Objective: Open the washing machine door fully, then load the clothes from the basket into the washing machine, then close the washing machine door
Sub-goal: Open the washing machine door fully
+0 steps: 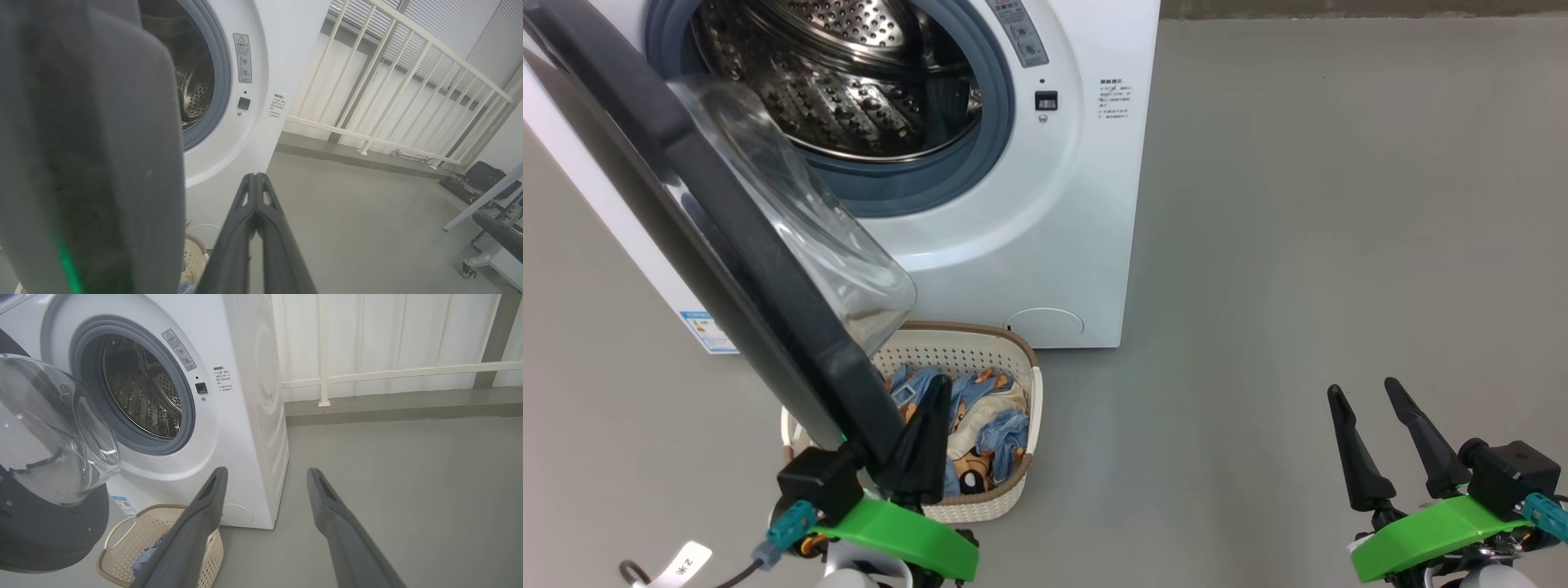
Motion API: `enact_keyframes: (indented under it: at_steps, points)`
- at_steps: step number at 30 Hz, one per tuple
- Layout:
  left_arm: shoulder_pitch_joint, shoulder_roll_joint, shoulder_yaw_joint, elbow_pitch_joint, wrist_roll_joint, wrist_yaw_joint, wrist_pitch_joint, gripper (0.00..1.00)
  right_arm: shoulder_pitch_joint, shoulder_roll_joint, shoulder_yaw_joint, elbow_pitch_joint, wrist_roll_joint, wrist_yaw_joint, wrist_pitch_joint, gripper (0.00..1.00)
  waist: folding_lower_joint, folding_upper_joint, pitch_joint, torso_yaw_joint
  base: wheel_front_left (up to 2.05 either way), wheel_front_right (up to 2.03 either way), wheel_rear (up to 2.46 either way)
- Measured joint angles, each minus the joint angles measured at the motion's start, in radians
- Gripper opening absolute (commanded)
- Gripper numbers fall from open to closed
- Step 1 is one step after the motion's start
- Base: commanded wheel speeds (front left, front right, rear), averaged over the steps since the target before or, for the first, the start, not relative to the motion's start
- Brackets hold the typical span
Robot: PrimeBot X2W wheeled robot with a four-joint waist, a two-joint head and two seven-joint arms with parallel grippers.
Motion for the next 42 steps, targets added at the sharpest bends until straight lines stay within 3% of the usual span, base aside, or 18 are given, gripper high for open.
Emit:
enact_keyframes:
  at_steps: [20, 42]
  points:
    - [0.001, -0.013, 0.068, 0.032, -0.007, 0.007, -0.002, 0.0, 0.0, -0.001, -0.012, -0.004, -0.007, 0.0, 0.0, 1.0, 0.0, 0.0, -0.006, 0.034, 0.0, 0.0, 0.0]
    - [0.095, -0.021, 0.122, -0.021, 0.033, 0.005, -0.003, 0.0, 0.002, -0.005, -0.027, -0.016, -0.042, 0.0, 0.0, 1.0, 0.0, 0.0, -0.015, 0.139, 0.0, 0.0, 0.0]
